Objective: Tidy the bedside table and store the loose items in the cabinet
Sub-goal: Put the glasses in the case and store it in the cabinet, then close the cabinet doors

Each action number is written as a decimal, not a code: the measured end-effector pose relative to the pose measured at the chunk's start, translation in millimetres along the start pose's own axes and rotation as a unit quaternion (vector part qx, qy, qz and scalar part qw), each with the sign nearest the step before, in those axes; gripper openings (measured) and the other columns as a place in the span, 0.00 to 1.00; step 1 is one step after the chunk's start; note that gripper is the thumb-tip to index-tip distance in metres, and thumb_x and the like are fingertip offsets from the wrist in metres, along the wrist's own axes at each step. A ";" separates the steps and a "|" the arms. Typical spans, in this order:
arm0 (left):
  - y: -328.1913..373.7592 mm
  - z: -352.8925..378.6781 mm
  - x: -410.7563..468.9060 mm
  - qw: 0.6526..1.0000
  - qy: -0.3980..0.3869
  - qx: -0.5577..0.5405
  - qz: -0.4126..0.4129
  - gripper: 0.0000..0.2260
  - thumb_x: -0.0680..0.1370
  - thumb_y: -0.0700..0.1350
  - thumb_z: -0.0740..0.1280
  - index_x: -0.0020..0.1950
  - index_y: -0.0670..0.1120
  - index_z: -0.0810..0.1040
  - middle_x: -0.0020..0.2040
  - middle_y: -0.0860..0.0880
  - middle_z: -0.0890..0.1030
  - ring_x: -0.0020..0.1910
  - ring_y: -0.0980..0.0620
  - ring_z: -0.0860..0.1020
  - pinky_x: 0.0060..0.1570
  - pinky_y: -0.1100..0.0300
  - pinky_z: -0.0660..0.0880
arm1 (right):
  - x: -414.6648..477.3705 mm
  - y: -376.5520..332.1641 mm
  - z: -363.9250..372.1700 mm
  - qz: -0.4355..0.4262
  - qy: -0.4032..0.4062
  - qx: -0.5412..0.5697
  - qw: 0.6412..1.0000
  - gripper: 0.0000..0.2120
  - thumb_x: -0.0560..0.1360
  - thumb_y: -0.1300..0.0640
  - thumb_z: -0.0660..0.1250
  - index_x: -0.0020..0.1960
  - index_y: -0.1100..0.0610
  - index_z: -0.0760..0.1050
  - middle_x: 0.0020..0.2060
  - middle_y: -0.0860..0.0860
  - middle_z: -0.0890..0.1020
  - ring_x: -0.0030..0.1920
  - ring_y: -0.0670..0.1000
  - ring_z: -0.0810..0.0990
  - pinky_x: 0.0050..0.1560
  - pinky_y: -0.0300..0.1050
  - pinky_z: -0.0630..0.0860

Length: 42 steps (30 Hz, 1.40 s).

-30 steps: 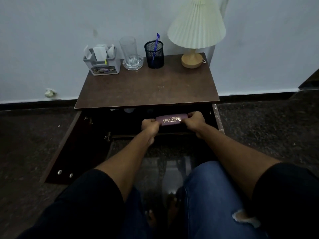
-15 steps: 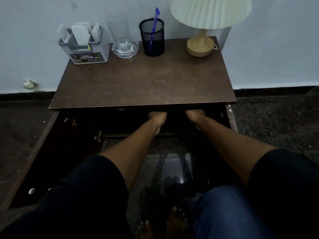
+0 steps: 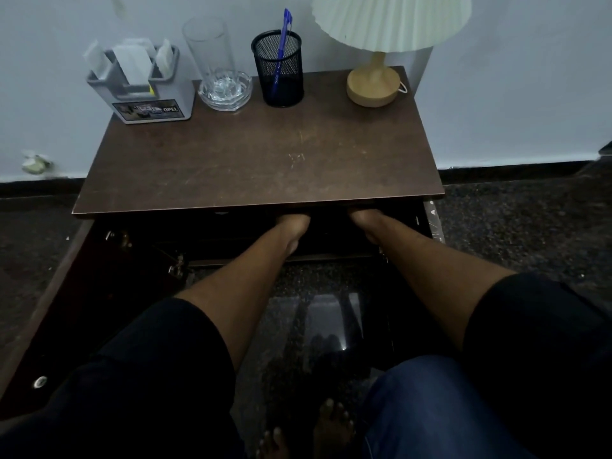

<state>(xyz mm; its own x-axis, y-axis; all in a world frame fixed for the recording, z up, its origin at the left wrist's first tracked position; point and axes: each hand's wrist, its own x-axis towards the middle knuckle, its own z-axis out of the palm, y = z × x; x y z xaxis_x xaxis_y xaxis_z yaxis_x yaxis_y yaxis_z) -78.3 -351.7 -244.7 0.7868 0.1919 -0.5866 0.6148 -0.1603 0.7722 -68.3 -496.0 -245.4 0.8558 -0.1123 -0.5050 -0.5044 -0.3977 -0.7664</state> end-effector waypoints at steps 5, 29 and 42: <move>-8.0 -7.3 -20.4 0.999 0.048 0.006 -0.001 0.16 0.77 0.42 0.70 0.63 0.37 0.79 0.61 0.40 0.82 0.57 0.43 0.81 0.51 0.58 0.77 | -19.9 1.5 -7.8 0.014 0.064 -0.036 0.997 0.23 0.82 0.48 0.60 0.72 0.59 0.72 0.72 0.57 0.73 0.72 0.59 0.71 0.69 0.45 0.69; -30.1 -194.5 -182.9 0.988 0.077 0.097 0.088 0.06 0.80 0.43 0.67 0.45 0.44 0.82 0.50 0.39 0.84 0.44 0.43 0.81 0.50 0.51 0.80 | -215.2 -14.9 -48.8 -0.056 0.052 -0.007 0.997 0.09 0.78 0.59 0.65 0.39 0.57 0.79 0.42 0.59 0.85 0.37 0.56 0.79 0.40 0.49 0.76; -98.8 -359.4 -220.7 0.899 0.263 0.349 0.038 0.20 0.79 0.50 0.64 0.65 0.40 0.78 0.63 0.34 0.77 0.60 0.32 0.77 0.61 0.45 0.76 | -272.9 20.3 -101.7 -0.126 0.159 -0.150 0.968 0.05 0.73 0.54 0.71 0.43 0.55 0.79 0.39 0.50 0.83 0.43 0.52 0.81 0.45 0.43 0.73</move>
<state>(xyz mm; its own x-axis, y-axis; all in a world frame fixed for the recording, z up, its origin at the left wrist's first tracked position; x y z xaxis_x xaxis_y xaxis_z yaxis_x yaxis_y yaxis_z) -332.1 -30.3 -103.8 0.8066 0.5560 -0.2007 0.5888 -0.7259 0.3554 -300.5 -566.0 -82.8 0.9633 -0.2334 -0.1328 -0.2603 -0.6901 -0.6753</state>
